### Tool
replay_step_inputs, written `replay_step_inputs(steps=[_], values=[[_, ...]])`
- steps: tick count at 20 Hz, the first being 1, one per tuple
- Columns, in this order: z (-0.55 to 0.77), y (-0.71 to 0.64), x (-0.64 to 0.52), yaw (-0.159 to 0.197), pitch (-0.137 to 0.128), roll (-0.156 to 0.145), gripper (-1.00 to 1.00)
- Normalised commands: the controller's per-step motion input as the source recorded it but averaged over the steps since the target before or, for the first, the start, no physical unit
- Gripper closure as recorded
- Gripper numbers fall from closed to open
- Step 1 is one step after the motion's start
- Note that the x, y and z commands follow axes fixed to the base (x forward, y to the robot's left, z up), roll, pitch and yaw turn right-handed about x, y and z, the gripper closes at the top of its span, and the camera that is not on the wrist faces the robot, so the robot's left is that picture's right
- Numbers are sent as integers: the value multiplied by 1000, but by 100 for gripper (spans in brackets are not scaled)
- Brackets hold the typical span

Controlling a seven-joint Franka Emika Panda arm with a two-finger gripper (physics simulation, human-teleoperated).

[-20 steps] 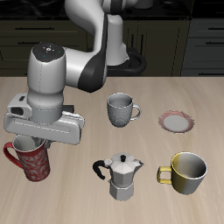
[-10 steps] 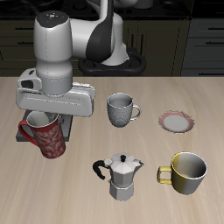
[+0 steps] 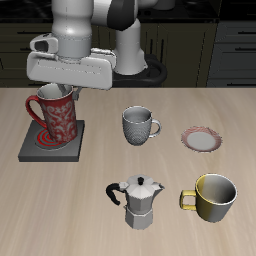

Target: Place the red mug on the plate

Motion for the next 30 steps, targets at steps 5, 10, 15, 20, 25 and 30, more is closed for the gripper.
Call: replay_step_inputs(steps=[5, 10, 15, 20, 25, 30], values=[[525, 157, -391, -24, -114, -84, 100], [463, 175, -284, -1, -99, -97, 100], [42, 313, -167, -11, 4, -35, 100], [-11, 148, -115, -27, 3, -27, 100], [106, 23, -136, -23, -23, -14, 100], [42, 231, -263, 18, 22, 34, 100]])
